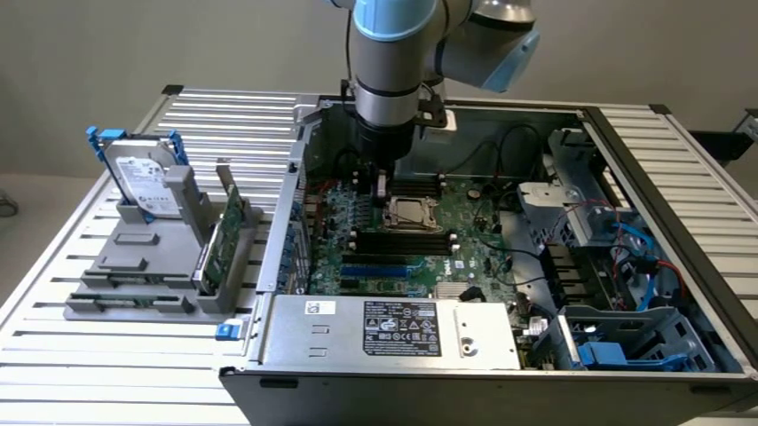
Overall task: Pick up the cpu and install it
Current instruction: 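Close the cpu cover, then install the first cpu locking lever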
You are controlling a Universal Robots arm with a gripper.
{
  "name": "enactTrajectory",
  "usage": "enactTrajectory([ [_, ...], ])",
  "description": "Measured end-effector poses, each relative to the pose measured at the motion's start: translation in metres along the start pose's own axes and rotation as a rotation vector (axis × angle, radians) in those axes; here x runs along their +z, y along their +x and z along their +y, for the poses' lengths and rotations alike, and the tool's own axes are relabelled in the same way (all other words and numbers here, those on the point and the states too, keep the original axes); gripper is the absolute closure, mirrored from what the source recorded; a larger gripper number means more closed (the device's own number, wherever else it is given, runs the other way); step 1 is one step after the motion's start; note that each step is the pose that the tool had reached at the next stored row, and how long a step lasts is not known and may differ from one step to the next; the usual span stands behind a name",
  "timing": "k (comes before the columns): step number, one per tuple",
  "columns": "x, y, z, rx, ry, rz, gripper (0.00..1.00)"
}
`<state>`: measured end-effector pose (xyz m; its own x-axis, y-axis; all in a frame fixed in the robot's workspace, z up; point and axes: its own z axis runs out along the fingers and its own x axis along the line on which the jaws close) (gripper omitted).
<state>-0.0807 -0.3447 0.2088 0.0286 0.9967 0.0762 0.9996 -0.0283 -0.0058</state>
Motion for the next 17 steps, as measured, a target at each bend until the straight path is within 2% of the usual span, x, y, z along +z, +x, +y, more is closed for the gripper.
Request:
enactTrajectory([
  [8,-0.0095,-0.0018,-0.0093,0.000,0.0016,0.0066,0.89],
  [17,-0.0096,-0.0019,-0.0094,0.000,0.0020,0.0065,0.89],
])
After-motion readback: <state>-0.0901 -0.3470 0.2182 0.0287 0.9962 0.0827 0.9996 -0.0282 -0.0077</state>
